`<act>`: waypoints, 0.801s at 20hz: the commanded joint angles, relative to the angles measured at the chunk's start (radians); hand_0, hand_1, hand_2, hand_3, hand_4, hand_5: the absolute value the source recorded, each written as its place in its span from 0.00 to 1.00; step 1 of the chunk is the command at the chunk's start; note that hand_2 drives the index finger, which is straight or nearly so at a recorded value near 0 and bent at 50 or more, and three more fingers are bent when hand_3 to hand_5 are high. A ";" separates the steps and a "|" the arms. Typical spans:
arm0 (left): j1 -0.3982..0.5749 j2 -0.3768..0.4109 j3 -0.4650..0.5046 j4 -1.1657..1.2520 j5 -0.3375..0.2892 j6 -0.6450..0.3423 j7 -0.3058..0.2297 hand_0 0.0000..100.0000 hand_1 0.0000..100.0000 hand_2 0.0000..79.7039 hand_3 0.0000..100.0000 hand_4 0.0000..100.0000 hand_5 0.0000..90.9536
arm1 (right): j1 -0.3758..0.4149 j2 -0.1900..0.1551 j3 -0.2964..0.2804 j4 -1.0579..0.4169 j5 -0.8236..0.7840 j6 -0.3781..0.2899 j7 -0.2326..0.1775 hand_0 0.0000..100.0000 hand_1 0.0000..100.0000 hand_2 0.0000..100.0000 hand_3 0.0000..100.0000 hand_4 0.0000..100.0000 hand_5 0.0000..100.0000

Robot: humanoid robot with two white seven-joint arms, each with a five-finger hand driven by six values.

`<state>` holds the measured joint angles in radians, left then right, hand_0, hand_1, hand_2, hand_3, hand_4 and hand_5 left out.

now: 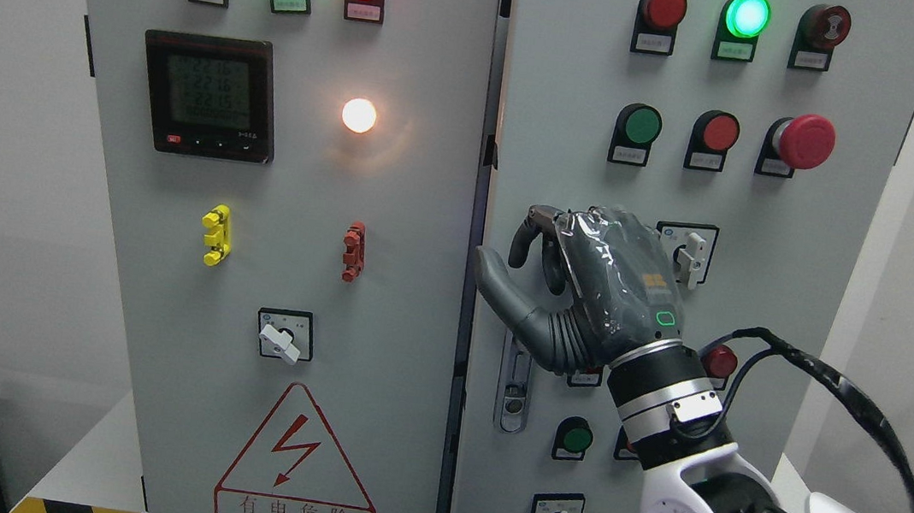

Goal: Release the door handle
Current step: 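Swing the cabinet door open toward the robot with the right hand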

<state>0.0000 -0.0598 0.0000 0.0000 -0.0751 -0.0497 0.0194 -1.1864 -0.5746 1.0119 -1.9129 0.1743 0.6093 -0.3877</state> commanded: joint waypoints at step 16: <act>-0.003 0.000 0.002 0.009 0.000 0.001 0.001 0.12 0.39 0.00 0.00 0.00 0.00 | 0.102 0.055 -0.127 -0.051 0.179 0.001 -0.063 0.43 0.26 0.69 1.00 0.97 1.00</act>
<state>0.0000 -0.0598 0.0000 0.0000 -0.0751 -0.0499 0.0193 -1.1088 -0.5426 0.9459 -1.9407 0.3166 0.6100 -0.4300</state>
